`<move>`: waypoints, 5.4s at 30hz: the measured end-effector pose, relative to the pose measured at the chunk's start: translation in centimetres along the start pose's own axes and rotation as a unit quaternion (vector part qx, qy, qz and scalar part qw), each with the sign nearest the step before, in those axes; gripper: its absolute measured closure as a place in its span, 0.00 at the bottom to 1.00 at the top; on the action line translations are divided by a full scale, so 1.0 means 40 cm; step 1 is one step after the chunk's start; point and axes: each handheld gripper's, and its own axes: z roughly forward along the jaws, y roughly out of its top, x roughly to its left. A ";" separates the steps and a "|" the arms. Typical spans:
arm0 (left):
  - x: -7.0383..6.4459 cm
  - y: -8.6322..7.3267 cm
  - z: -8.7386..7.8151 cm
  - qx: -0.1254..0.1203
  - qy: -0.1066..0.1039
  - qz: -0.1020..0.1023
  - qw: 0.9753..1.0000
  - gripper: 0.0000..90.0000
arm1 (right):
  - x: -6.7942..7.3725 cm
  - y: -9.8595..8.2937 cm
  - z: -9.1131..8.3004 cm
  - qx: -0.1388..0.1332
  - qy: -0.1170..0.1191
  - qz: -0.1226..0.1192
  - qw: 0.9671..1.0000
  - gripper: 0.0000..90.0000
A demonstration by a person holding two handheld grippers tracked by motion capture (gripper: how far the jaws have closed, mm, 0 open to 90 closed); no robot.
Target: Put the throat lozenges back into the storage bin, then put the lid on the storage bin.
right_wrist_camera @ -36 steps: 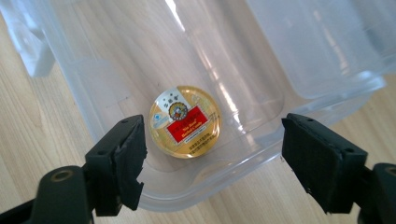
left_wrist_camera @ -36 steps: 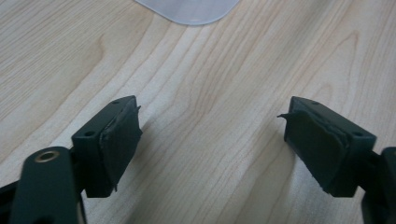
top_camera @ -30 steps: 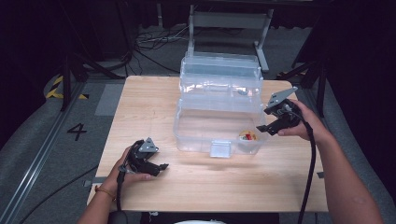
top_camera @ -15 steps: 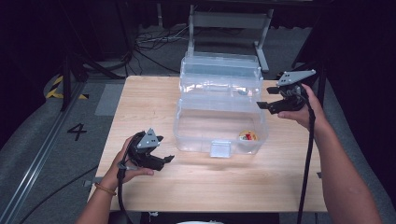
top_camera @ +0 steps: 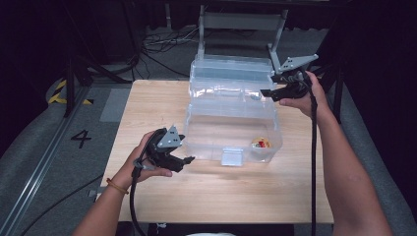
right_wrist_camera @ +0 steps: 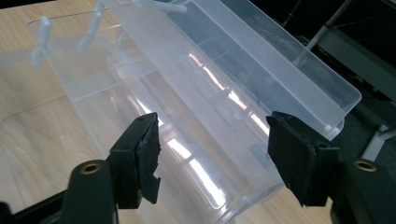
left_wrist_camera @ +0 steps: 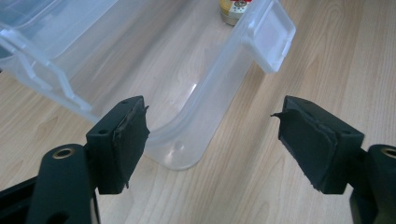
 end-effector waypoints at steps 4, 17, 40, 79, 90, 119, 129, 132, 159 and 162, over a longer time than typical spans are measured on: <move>0.004 0.025 0.024 0.003 -0.010 0.009 1.000 0.29 | -0.021 0.018 0.028 0.006 0.011 0.000 1.000 0.42; 0.012 0.060 0.123 0.059 -0.037 0.037 0.997 0.52 | -0.050 0.035 0.122 0.041 0.024 -0.003 0.999 0.52; 0.017 0.079 0.203 0.116 -0.035 0.037 0.992 0.80 | 0.010 0.092 0.194 0.127 0.065 -0.109 0.984 0.87; 0.021 0.078 0.213 0.098 -0.057 0.020 0.993 0.81 | 0.031 0.112 0.179 0.146 0.097 -0.183 0.967 0.98; 0.015 0.079 0.214 0.100 -0.050 0.017 0.994 0.80 | 0.055 0.107 0.152 0.137 0.098 -0.188 0.968 0.99; 0.007 0.084 0.218 0.115 -0.039 0.023 0.992 0.78 | 0.110 0.065 0.084 0.095 0.091 -0.193 0.972 0.99; 0.000 0.085 0.220 0.116 -0.028 0.033 0.992 0.77 | 0.133 0.043 0.059 0.075 0.104 -0.195 0.972 0.99; -0.002 0.084 0.220 0.115 -0.026 0.033 0.992 0.76 | 0.142 0.034 0.051 0.071 0.101 -0.196 0.973 0.98; -0.021 0.098 0.205 0.116 0.000 0.059 0.992 0.78 | 0.187 -0.032 0.021 0.011 0.091 -0.196 0.976 0.94; -0.013 0.094 0.188 0.102 0.000 0.051 0.994 0.78 | 0.193 -0.038 0.020 0.005 0.081 -0.207 0.975 0.94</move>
